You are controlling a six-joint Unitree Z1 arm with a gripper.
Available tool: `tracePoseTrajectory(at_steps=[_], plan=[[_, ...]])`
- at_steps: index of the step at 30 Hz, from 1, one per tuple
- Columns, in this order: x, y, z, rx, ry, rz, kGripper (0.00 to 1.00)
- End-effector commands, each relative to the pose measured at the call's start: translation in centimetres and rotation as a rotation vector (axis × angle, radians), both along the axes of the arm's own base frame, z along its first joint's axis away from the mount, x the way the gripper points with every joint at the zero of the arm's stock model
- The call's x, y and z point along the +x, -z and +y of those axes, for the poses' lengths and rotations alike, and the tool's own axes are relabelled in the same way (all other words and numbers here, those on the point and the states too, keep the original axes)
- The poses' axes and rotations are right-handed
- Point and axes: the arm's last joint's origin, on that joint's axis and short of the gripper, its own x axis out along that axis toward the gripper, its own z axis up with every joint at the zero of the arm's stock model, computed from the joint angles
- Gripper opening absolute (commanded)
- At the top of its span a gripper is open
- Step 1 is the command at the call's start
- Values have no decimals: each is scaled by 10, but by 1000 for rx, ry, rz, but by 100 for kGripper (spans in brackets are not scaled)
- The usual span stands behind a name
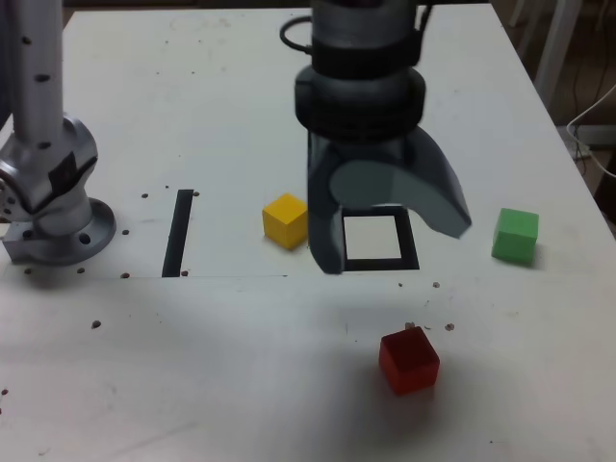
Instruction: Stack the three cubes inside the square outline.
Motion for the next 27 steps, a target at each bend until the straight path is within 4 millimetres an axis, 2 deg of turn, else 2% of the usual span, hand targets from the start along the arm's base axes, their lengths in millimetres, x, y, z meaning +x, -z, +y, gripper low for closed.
tracePoseTrajectory(at_steps=[1,6,12,27], plan=[[6,4,-7,0,-7,4,99],[21,15,-22,3,-32,9,99],[32,28,-29,12,-56,27,99],[38,64,-33,26,-242,134,95]])
